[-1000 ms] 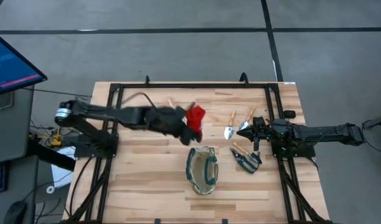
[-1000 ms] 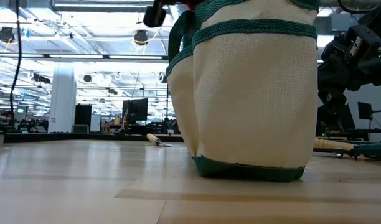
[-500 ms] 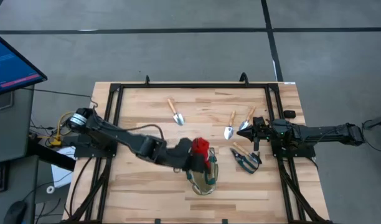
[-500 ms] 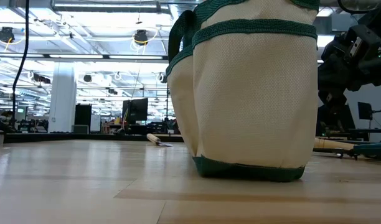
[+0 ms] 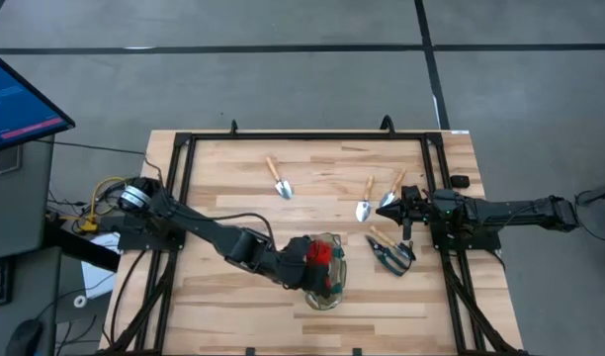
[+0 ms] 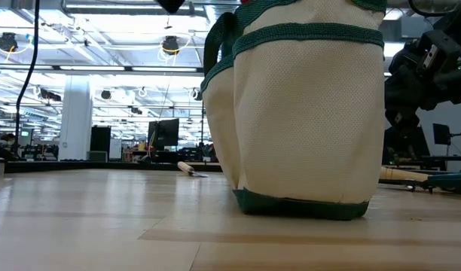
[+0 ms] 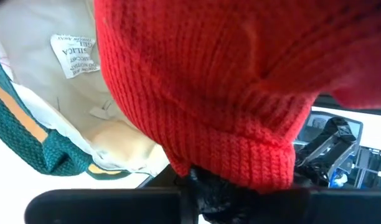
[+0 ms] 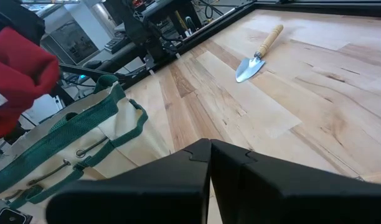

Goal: Pick & Place Garden tools in Gardening bag
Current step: Put the red gloves into the green gardening bag

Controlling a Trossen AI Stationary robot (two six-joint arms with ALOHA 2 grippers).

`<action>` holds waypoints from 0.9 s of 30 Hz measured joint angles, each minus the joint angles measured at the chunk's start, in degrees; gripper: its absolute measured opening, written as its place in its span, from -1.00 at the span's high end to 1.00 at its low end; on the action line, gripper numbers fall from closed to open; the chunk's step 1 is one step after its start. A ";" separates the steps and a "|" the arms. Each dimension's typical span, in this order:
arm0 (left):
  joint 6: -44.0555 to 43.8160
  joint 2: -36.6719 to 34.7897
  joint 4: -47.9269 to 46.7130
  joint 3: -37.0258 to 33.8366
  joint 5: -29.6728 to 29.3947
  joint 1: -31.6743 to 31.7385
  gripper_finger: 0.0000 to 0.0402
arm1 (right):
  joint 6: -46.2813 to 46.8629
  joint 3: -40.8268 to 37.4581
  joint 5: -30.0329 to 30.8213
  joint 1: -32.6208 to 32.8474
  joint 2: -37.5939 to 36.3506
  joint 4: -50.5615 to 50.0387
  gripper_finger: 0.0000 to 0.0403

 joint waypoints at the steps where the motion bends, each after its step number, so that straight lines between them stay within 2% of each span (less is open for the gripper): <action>1: -0.22 0.00 0.00 0.00 0.03 0.18 0.81 | 0.00 0.00 0.00 0.00 0.00 0.00 1.00; 7: -3.03 -0.39 -0.18 -0.02 1.35 0.32 0.76 | 0.00 0.01 0.00 0.00 0.00 0.00 1.00; 14: -1.93 -0.39 -0.37 -0.04 1.40 1.94 0.70 | 0.00 0.02 0.00 0.06 0.00 0.00 1.00; 19: -1.83 -0.39 -0.39 -0.07 2.01 2.88 0.50 | 0.02 0.01 -0.20 0.07 0.00 0.05 1.00; 27: -3.62 -0.39 -0.39 -0.07 6.87 2.95 0.08 | 0.02 0.00 -0.38 0.07 0.00 0.20 1.00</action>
